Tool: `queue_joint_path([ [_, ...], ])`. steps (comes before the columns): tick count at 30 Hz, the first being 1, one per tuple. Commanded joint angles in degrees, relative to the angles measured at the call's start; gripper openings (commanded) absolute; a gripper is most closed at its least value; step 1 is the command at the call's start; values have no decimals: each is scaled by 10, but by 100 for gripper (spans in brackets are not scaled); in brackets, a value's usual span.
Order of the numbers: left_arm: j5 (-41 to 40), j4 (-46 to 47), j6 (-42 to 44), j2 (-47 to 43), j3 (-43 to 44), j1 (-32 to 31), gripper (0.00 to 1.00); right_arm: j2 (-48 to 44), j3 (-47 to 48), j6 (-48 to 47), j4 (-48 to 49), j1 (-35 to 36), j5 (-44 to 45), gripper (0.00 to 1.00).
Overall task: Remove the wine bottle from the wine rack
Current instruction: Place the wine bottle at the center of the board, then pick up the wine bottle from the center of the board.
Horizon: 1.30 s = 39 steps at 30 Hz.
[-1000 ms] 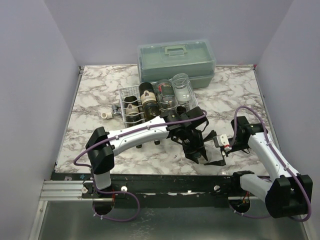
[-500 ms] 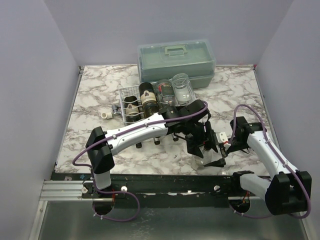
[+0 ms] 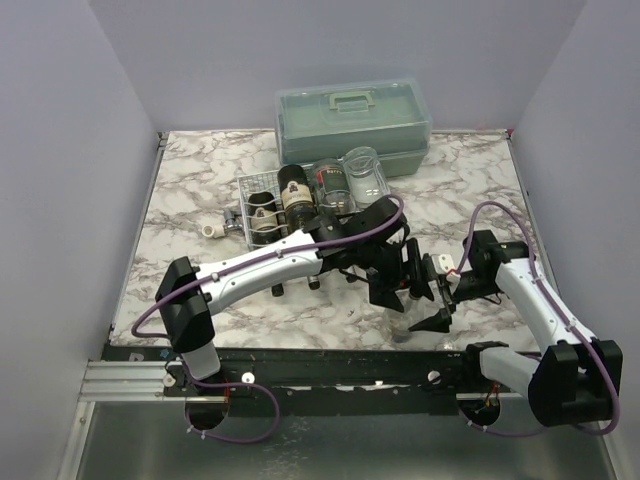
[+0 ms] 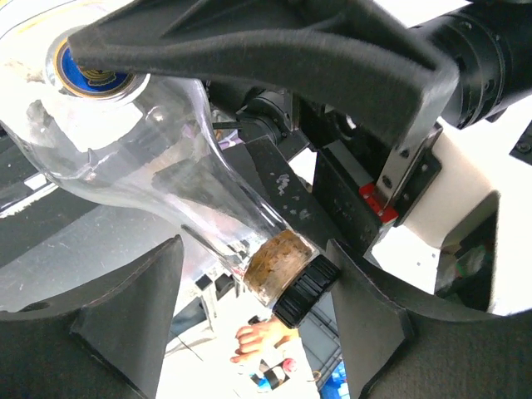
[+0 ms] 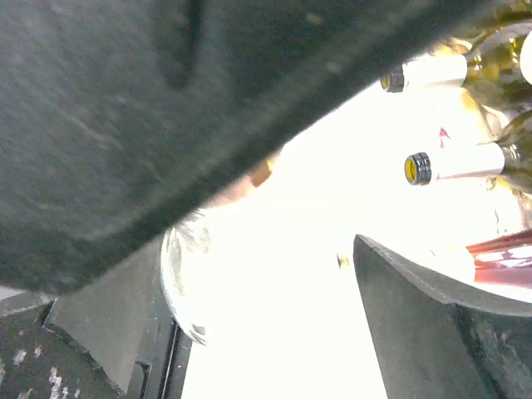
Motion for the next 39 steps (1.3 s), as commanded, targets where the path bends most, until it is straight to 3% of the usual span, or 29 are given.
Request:
queue_joint_path([
  [1,12,35,33,-32,-30,7,72,-21,19,93,58,-16,-14,100],
  [6,-34,38,95,-63,-39,8,76,-38,34,126,71,-17,-35,100],
  [13,-40,48,149,-82,-50,8,87,-9,63,11,-40,-17,-66,100],
  [18,-60,59,204,-104,-45,8,91,-4,75,8,-46,-17,-69,100],
  [26,-195,105,336,-229,-120,8,99,-21,86,34,-45,-17,-93,99],
  [34,-302,280,350,-388,-315,26,99,-24,87,54,-46,-16,-86,78],
  [39,-330,314,352,-477,-389,51,99,-38,93,64,-46,-16,-81,62],
])
